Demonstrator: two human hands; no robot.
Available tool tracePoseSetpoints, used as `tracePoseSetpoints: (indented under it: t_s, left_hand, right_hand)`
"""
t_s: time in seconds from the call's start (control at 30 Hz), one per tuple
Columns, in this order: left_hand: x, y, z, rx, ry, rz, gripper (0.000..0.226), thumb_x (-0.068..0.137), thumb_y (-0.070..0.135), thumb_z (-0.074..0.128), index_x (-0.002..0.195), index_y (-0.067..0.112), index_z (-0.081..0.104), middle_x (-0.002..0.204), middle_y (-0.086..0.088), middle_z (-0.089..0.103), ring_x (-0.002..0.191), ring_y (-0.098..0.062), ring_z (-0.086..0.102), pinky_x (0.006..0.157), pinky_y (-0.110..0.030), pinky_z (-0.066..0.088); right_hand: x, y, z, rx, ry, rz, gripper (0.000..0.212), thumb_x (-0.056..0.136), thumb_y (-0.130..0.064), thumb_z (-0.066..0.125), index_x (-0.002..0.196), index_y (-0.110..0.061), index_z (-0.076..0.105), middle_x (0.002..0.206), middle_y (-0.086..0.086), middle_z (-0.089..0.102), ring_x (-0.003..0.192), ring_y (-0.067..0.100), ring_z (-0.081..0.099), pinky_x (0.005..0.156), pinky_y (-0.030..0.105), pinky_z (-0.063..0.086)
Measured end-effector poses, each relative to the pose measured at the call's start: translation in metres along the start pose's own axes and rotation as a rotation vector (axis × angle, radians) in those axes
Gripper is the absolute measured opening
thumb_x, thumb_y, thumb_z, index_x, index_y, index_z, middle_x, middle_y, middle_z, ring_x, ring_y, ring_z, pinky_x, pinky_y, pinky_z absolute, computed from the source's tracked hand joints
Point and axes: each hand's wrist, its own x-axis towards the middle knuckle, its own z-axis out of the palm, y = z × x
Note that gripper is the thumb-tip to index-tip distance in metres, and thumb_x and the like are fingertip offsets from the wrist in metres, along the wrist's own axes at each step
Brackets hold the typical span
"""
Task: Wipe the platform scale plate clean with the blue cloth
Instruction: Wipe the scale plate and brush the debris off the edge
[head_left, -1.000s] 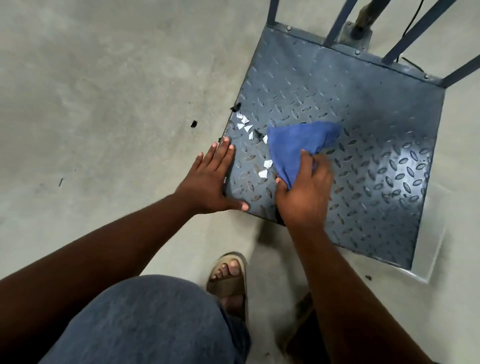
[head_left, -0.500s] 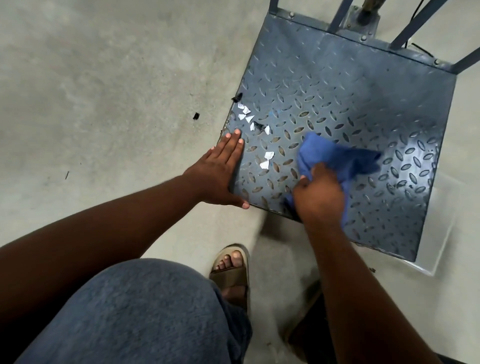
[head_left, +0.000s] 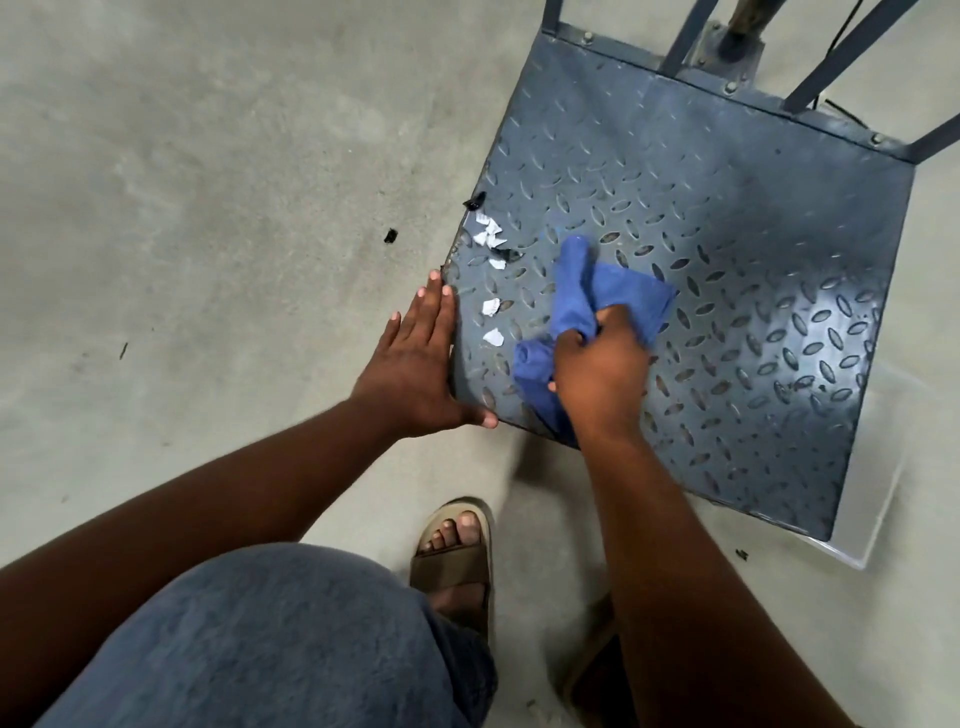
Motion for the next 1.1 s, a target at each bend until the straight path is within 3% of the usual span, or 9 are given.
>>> tracePoseSetpoints:
  t_s: [0.23, 0.3, 0.37, 0.53, 0.63, 0.77, 0.83, 0.97, 1.1]
  left_hand:
    - [0.001, -0.004, 0.011, -0.088, 0.034, 0.015, 0.166, 0.052, 0.101, 0.067, 0.169, 0.020, -0.019, 0.174, -0.002, -0.032, 0.165, -0.026, -0.018, 0.134, -0.049, -0.001]
    - [0.004, -0.007, 0.014, -0.073, 0.039, 0.018, 0.163, 0.051, 0.104, 0.058, 0.170, 0.020, -0.016, 0.178, -0.006, -0.022, 0.166, -0.027, -0.016, 0.135, -0.054, 0.008]
    - [0.003, -0.006, 0.013, -0.086, 0.029, 0.000, 0.166, 0.050, 0.102, 0.061, 0.168, 0.020, -0.022, 0.176, -0.003, -0.029, 0.165, -0.026, -0.017, 0.135, -0.052, 0.007]
    - [0.001, -0.005, 0.012, -0.107, 0.037, 0.017, 0.169, 0.055, 0.094, 0.075, 0.165, 0.017, -0.027, 0.171, 0.000, -0.039, 0.165, -0.027, -0.017, 0.135, -0.051, 0.009]
    - [0.001, -0.007, 0.012, -0.109, 0.028, 0.029, 0.168, 0.055, 0.096, 0.073, 0.165, 0.019, -0.028, 0.172, -0.001, -0.038, 0.165, -0.028, -0.019, 0.135, -0.054, 0.011]
    - [0.002, -0.007, 0.012, -0.114, 0.014, 0.023, 0.167, 0.056, 0.094, 0.075, 0.164, 0.020, -0.030, 0.171, 0.000, -0.040, 0.164, -0.027, -0.020, 0.135, -0.053, 0.009]
    - [0.003, -0.007, 0.012, -0.112, 0.018, 0.041, 0.168, 0.054, 0.098, 0.070, 0.164, 0.020, -0.030, 0.170, 0.000, -0.041, 0.164, -0.027, -0.021, 0.135, -0.051, 0.008]
    - [0.004, -0.011, 0.016, -0.108, 0.071, 0.062, 0.170, 0.046, 0.110, 0.051, 0.167, 0.016, -0.023, 0.172, -0.003, -0.036, 0.166, -0.026, -0.015, 0.135, -0.049, 0.012]
    - [0.005, -0.013, 0.020, -0.115, 0.091, 0.059, 0.170, 0.044, 0.114, 0.046, 0.168, 0.016, -0.019, 0.172, -0.002, -0.035, 0.166, -0.026, -0.010, 0.135, -0.042, 0.008]
  right_hand:
    - [0.024, -0.066, 0.066, 0.213, -0.137, 0.113, 0.020, 0.093, -0.017, 0.062, 0.109, -0.006, 0.059, 0.098, 0.015, 0.071, 0.088, 0.033, 0.069, 0.076, 0.044, 0.058]
    - [0.041, -0.092, 0.084, 0.317, -0.244, 0.095, 0.010, 0.093, -0.013, 0.062, 0.101, -0.009, 0.059, 0.093, 0.013, 0.070, 0.087, 0.034, 0.069, 0.078, 0.051, 0.060]
    - [0.056, -0.107, 0.085, 0.430, -0.269, 0.076, 0.008, 0.091, -0.009, 0.062, 0.089, -0.015, 0.057, 0.086, 0.008, 0.067, 0.084, 0.032, 0.070, 0.076, 0.054, 0.061]
    - [0.073, -0.079, 0.017, 0.633, -0.020, 0.121, 0.010, 0.091, -0.004, 0.058, 0.087, -0.013, 0.063, 0.076, 0.000, 0.067, 0.058, 0.014, 0.064, 0.052, 0.027, 0.054]
    - [0.074, -0.033, -0.023, 0.451, 0.219, 0.063, 0.014, 0.082, -0.018, 0.055, 0.069, -0.017, 0.051, 0.064, -0.003, 0.053, 0.054, 0.008, 0.046, 0.059, 0.029, 0.037]
    - [0.070, 0.000, -0.040, 0.146, 0.378, -0.039, 0.010, 0.096, -0.017, 0.053, 0.089, -0.009, 0.056, 0.082, 0.011, 0.056, 0.070, 0.013, 0.045, 0.067, 0.026, 0.030]
    - [0.064, 0.002, -0.020, -0.025, 0.292, -0.113, 0.016, 0.101, -0.017, 0.051, 0.098, -0.006, 0.062, 0.091, 0.016, 0.065, 0.074, 0.020, 0.055, 0.067, 0.023, 0.031]
    - [0.040, -0.028, 0.023, -0.201, -0.175, -0.442, 0.029, 0.097, -0.021, 0.053, 0.122, -0.019, 0.066, 0.122, 0.008, 0.062, 0.099, 0.028, 0.064, 0.077, 0.034, 0.048]
    - [0.037, -0.051, 0.017, 0.020, -0.064, -0.508, 0.018, 0.092, -0.021, 0.055, 0.100, -0.015, 0.070, 0.102, 0.006, 0.063, 0.083, 0.023, 0.060, 0.071, 0.033, 0.047]
